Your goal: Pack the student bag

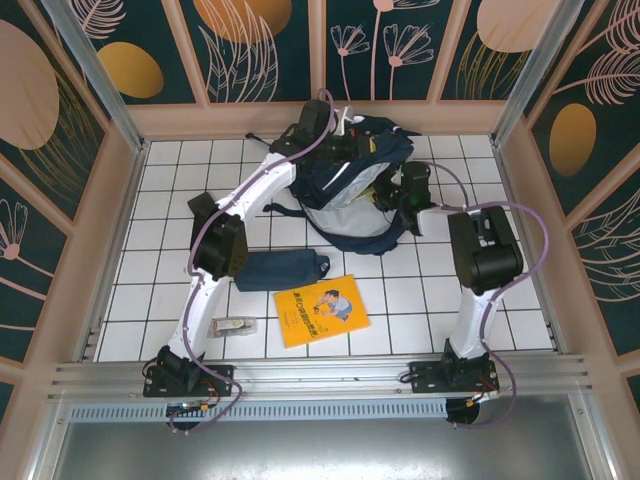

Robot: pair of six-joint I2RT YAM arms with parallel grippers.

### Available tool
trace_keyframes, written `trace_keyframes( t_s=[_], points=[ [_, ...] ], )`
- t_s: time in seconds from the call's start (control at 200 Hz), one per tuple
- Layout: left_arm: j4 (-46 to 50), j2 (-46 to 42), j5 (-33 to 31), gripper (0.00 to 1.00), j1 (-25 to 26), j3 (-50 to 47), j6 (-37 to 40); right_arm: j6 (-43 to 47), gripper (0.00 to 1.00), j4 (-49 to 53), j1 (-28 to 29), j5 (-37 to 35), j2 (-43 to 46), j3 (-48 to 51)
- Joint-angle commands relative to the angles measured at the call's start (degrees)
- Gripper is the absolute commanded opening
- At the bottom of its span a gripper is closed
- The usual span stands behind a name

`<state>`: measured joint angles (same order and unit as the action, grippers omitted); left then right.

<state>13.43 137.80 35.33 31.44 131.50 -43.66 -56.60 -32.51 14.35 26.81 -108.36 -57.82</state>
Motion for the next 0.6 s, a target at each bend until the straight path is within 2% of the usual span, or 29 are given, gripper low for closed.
trace_keyframes(
  t_s=[0.0,0.205,0.39,0.495,0.595],
  points=[
    [-6.58,-2.41,-1.50,0.00,-2.08,5.31,-1.87,7.78,0.81,10.21,-0.69,-1.26,10.99,2.85],
    [-6.24,-1.14,-2.90,0.00,-4.01,7.65,-1.74,23.23,0.89,36.43,-0.89,-5.70,26.82,6.04],
    [-7.37,-2.45,-2.40,0.00,-4.03,2.87,-1.54,29.46,0.86,48.78,-0.54,-5.64,37.03,10.21],
    [-8.71,-5.89,-1.69,0.37,-4.02,-3.90,-1.79,30.06,0.84,52.11,0.98,-3.97,39.63,12.61],
    [-10.36,-13.07,-2.11,0.53,-4.02,-15.13,-0.47,30.00,0.83,54.05,4.61,-2.86,40.41,14.57]
  ],
)
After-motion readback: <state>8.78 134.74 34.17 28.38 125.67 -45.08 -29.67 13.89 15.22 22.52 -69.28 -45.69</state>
